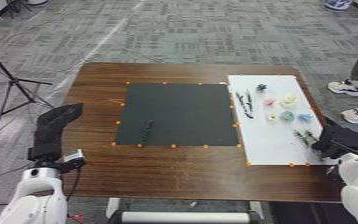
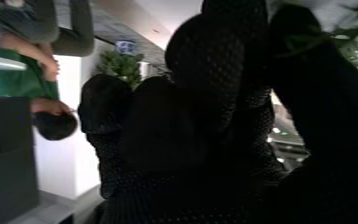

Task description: Arrange flowers

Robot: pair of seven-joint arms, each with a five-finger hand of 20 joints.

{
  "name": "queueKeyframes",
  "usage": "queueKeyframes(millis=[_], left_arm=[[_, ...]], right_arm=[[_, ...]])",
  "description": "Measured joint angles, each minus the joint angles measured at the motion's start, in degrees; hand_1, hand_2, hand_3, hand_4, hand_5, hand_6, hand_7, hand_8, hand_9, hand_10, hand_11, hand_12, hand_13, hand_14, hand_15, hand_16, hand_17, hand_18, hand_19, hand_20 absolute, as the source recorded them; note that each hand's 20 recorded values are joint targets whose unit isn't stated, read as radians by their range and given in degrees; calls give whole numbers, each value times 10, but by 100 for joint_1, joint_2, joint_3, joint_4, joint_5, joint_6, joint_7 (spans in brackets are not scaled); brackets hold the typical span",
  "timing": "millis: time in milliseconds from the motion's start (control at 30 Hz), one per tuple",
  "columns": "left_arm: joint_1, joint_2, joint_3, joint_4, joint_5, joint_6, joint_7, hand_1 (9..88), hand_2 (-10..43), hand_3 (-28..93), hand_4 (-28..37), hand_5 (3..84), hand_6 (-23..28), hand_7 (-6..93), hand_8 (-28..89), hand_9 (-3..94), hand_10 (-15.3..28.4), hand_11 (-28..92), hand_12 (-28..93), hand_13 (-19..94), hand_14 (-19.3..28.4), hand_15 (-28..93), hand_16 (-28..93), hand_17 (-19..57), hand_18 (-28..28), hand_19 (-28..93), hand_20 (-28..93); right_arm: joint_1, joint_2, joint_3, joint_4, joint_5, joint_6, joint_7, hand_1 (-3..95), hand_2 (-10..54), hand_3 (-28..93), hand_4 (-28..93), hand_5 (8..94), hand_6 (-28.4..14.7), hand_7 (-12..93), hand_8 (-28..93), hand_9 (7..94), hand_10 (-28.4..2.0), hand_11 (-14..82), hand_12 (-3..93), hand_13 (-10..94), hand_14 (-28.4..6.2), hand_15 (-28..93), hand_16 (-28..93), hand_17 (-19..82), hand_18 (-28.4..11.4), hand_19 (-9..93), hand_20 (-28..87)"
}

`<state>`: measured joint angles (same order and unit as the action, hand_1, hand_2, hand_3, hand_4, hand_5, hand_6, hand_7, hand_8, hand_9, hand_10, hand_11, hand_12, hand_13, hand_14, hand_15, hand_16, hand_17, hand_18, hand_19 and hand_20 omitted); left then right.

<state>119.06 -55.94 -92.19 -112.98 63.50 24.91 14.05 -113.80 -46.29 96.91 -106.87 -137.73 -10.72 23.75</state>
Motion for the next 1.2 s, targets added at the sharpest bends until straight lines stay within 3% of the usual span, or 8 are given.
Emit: queueKeyframes(millis=[267,567,833,1033,1200], left_arm=[[76,0,-45,-40,-5,-47,-38,292,-6,696,-168,519,40,210,-81,474,132,225,112,366,166,221,-4,85,119,142,197],[77,16,-53,-58,-3,-150,-103,291,-7,696,-167,516,40,210,-80,471,134,222,112,361,168,219,-3,83,119,141,196],[98,49,-146,-106,-13,-158,-155,291,-7,696,-167,516,40,209,-80,470,133,222,113,359,168,219,-2,81,120,141,195],[103,92,-181,-122,-37,-158,-191,291,-7,693,-167,515,41,208,-79,469,134,221,113,358,168,217,-2,80,119,141,195],[82,104,-177,-122,-40,-175,-223,290,-6,693,-167,515,42,206,-79,467,133,220,114,357,168,216,-1,79,119,139,194]], right_arm=[[158,229,-294,-314,23,-238,-34,420,-95,739,-91,887,20,374,213,937,-92,535,237,880,-82,777,403,526,-251,932,581],[585,223,-348,-1245,336,-368,55,419,-89,739,-72,902,11,359,201,937,-94,547,223,888,-81,775,400,534,-247,932,586],[839,212,-656,-1909,933,-432,125,420,-81,735,-71,907,10,350,193,937,-89,547,210,907,-69,755,390,550,-240,932,581],[1270,8,-1379,-2018,1575,-529,107,421,-70,731,-74,913,7,339,175,937,-90,541,201,914,-64,744,390,555,-241,932,579],[1954,-249,-2333,-1747,1746,-515,73,422,-63,730,-79,915,6,332,168,937,-90,537,197,920,-60,733,388,561,-240,932,576]])
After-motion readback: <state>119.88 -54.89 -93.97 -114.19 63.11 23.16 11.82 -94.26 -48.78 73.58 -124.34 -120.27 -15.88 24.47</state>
